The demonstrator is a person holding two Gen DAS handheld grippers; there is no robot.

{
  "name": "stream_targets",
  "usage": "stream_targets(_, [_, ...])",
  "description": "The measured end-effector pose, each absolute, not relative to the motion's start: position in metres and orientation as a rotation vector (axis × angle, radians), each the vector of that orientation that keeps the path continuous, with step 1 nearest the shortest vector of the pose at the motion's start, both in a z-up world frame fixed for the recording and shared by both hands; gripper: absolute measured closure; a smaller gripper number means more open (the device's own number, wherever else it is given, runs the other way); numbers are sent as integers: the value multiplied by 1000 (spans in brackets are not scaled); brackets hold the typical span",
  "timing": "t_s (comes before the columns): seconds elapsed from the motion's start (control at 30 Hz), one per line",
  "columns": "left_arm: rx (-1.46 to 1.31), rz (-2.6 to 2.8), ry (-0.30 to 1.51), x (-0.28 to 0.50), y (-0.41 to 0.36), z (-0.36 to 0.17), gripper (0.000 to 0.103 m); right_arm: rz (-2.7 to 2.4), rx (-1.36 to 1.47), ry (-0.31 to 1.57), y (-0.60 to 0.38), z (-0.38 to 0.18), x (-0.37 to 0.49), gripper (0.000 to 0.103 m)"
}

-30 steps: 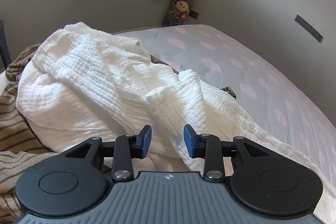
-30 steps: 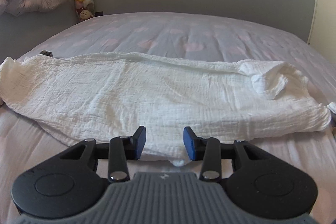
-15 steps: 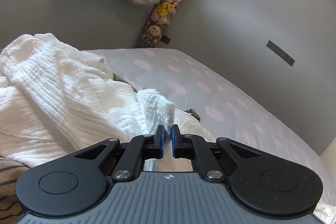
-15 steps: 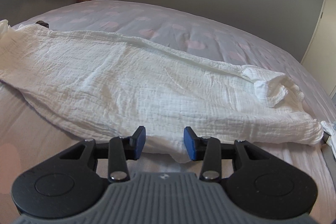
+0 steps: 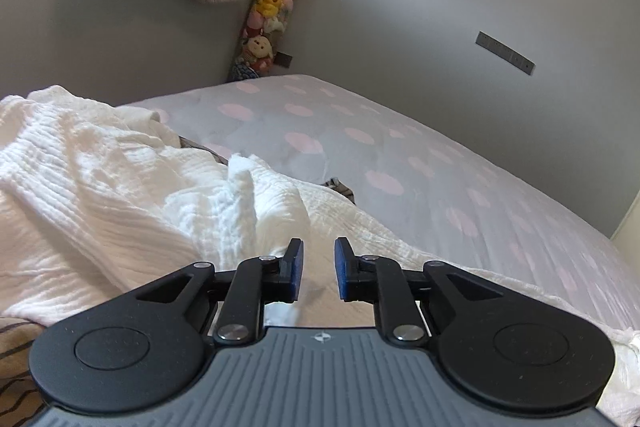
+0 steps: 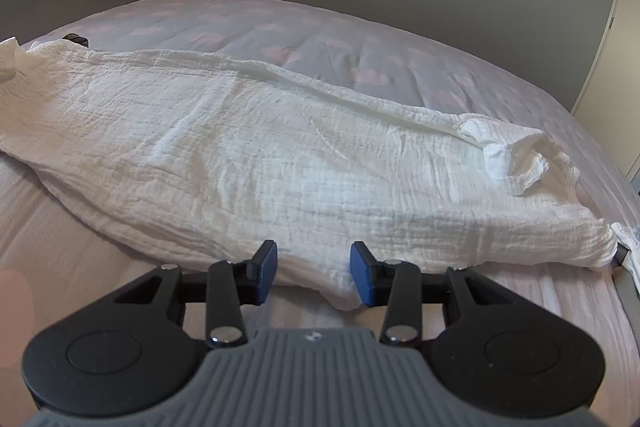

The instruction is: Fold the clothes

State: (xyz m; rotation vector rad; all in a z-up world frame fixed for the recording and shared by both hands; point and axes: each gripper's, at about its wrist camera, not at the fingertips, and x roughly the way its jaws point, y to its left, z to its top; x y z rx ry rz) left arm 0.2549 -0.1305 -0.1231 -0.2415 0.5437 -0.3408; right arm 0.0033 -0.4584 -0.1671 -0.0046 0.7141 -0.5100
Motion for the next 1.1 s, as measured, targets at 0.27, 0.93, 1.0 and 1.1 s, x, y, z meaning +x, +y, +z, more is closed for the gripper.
stream_targets(0.27, [-351, -106, 633, 258, -95, -128, 75, -507, 11, 706, -460, -166, 1, 57])
stream_targets(0.93, [-84, -109, 609, 254, -132, -127, 53, -509, 19, 703, -460, -165, -1, 54])
stream_targets(1.0, [-71, -67, 617, 253, -130, -129, 53, -508, 18, 707, -460, -165, -1, 54])
stream_targets(1.1, [-104, -16, 625, 250, -120, -130, 53, -507, 19, 710, -460, -166, 0, 54])
